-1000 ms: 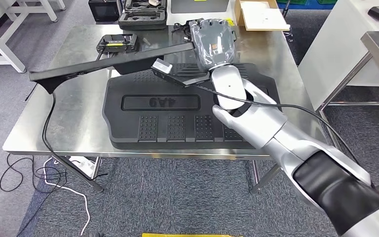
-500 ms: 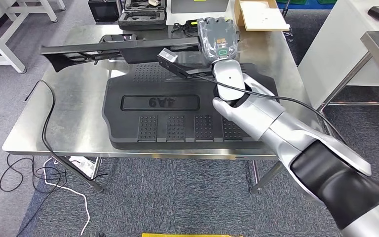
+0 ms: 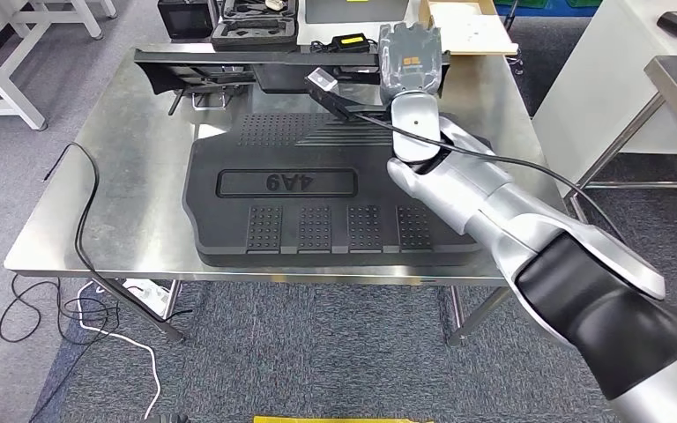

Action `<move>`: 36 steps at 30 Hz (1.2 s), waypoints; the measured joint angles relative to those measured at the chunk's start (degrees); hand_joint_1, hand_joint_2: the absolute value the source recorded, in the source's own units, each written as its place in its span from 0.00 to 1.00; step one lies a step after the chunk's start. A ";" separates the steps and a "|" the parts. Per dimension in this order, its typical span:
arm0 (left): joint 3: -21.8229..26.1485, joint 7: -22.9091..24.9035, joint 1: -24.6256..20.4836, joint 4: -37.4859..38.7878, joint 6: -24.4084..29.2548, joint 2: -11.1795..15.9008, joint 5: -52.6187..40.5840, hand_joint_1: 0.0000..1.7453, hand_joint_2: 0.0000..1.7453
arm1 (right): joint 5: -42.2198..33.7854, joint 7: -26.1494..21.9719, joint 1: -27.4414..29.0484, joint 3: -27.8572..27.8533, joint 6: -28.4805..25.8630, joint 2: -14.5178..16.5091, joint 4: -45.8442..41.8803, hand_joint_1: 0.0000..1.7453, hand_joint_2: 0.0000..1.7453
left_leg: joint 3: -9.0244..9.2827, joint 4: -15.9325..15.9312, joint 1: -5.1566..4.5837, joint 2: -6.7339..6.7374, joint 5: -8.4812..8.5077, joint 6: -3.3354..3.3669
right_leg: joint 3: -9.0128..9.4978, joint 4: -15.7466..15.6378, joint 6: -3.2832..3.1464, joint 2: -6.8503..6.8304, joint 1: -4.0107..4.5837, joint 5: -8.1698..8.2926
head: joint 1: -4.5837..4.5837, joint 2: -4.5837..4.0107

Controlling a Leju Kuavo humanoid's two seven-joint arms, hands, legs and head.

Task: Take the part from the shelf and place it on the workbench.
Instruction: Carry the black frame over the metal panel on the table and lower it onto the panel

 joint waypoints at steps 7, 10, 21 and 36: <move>0.00 0.22 -0.01 -0.34 -0.14 0.00 -0.43 0.00 0.00 | 1.37 0.73 -1.49 0.96 3.46 -0.71 3.14 1.00 1.00 | 0.03 0.01 0.00 0.00 0.00 0.00 | 0.00 -0.01 0.00 0.01 0.00 0.00 | -0.01 0.00; 0.00 0.42 -0.02 -0.39 -0.39 0.00 -0.50 0.00 0.00 | 2.18 1.01 -1.69 1.47 6.11 -1.64 4.09 1.00 1.00 | 0.03 0.02 0.00 0.00 0.00 0.00 | 0.00 -0.01 0.00 0.01 0.00 0.00 | -0.02 0.00; 0.00 0.65 -0.04 -0.48 -1.12 0.00 -0.68 0.00 0.00 | 1.62 1.25 -1.52 3.02 9.12 -4.84 6.17 1.00 1.00 | 0.05 0.04 -0.03 0.06 -0.01 0.00 | -0.02 -0.03 0.04 0.06 0.00 0.03 | -0.01 0.00; 0.00 0.79 -0.61 -0.50 -3.16 0.00 -2.15 0.00 0.00 | -10.80 1.31 6.58 3.56 4.39 -10.39 7.19 0.85 1.00 | 0.07 0.05 -0.06 0.06 -0.01 0.01 | 0.02 -0.04 0.06 0.06 -0.01 0.04 | 0.01 0.00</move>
